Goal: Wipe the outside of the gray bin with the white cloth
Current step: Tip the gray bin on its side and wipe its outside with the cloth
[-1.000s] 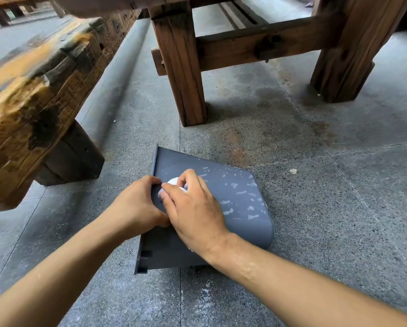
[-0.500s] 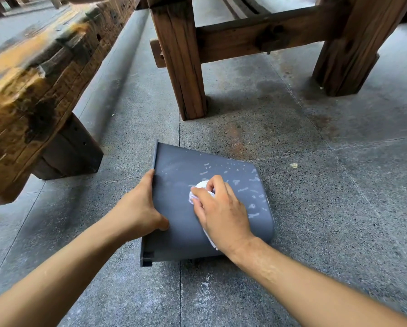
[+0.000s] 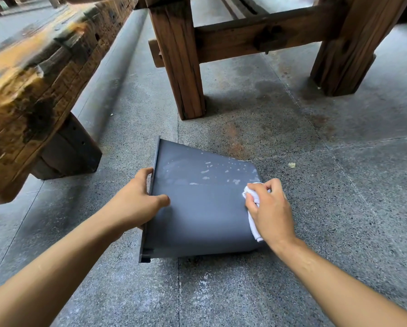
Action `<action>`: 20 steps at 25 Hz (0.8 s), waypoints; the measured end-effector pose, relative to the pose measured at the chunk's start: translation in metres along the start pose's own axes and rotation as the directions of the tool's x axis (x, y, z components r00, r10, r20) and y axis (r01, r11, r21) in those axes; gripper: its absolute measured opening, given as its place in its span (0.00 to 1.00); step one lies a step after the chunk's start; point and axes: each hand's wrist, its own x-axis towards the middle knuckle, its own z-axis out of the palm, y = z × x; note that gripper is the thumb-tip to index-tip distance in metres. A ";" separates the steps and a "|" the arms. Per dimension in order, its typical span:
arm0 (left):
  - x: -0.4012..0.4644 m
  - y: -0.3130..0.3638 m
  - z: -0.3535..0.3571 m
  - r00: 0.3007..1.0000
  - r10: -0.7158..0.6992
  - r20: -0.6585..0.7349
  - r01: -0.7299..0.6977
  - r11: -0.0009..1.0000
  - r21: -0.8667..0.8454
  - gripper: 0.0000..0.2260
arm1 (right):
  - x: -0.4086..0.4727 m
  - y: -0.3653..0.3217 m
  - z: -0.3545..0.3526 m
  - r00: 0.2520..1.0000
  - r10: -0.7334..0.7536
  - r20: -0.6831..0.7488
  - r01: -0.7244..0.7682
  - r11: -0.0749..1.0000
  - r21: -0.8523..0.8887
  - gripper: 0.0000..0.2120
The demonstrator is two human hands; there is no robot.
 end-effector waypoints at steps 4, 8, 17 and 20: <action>-0.001 0.002 -0.003 0.999 -0.044 0.003 0.044 0.991 -0.125 0.24 | -0.002 0.017 0.001 0.981 0.192 -0.002 -0.191 0.976 0.108 0.09; 0.001 0.003 -0.006 0.995 -0.099 0.023 0.101 0.983 -0.154 0.18 | 0.001 0.042 0.003 0.896 0.433 0.100 -0.442 0.892 0.096 0.08; 0.008 -0.003 -0.012 0.982 -0.146 0.124 0.183 0.905 -0.384 0.23 | 0.036 0.011 -0.035 0.948 0.316 -0.045 -0.300 0.931 0.206 0.09; 0.010 0.000 -0.010 0.983 -0.142 0.114 0.177 0.895 -0.410 0.25 | 0.023 -0.054 -0.042 1.000 -0.019 -0.015 0.024 0.926 0.376 0.13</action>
